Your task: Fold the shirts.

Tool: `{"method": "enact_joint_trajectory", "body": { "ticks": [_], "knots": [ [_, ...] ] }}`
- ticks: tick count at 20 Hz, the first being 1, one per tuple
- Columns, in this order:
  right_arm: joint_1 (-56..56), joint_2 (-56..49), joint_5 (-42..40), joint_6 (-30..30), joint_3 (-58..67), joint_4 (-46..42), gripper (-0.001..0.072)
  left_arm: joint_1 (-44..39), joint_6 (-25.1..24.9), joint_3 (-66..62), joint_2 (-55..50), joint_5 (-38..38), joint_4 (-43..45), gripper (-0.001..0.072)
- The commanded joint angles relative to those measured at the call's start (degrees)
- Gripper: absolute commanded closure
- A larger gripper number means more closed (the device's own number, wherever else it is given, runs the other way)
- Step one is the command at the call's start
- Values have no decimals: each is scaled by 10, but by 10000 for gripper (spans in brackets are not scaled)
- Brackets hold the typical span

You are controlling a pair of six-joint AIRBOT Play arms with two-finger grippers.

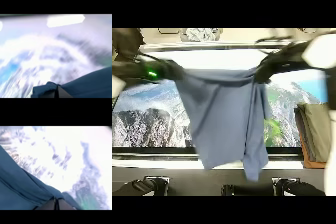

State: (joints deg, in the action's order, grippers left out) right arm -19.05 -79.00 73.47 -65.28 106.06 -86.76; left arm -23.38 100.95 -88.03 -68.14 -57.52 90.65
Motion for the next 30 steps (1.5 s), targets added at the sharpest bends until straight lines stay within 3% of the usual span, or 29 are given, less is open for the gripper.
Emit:
{"method": "enact_joint_trajectory", "body": {
  "ticks": [1,3,4,5,6,7,9,12,14,16,18,22,25,30],
  "knots": [
    [-1,-159,-69,-31,-1,11,664,51,26,42,-129,-29,-17,674],
    [-1,-209,-69,-53,-1,28,662,75,26,42,-190,-31,-95,672],
    [-1,-225,-68,-71,-1,42,599,82,26,42,-211,-31,-131,669],
    [0,-234,-69,-82,-1,59,404,86,26,42,-228,-31,-168,571],
    [0,-234,-73,-81,-1,68,216,88,25,42,-236,-30,-202,337],
    [1,-227,-73,-80,4,61,112,92,14,40,-237,-29,-220,122],
    [28,-202,-27,-54,35,58,85,114,-48,16,-227,-70,-223,96],
    [133,-149,93,40,53,60,88,180,-124,-1,-199,-194,-223,95],
    [218,-144,198,5,44,106,183,212,-130,42,-184,-267,-256,96],
    [273,-143,282,59,-4,166,180,210,-145,146,-160,-282,-292,102],
    [301,-122,298,73,-100,200,179,184,-159,288,-120,-226,-322,103],
    [302,-33,187,90,-360,200,179,117,-209,481,-67,-87,-459,102],
    [302,17,125,126,-480,199,155,61,-214,518,-68,-14,-495,103],
    [302,34,110,139,-529,201,151,6,-195,517,-81,65,-507,115]
  ]
}}
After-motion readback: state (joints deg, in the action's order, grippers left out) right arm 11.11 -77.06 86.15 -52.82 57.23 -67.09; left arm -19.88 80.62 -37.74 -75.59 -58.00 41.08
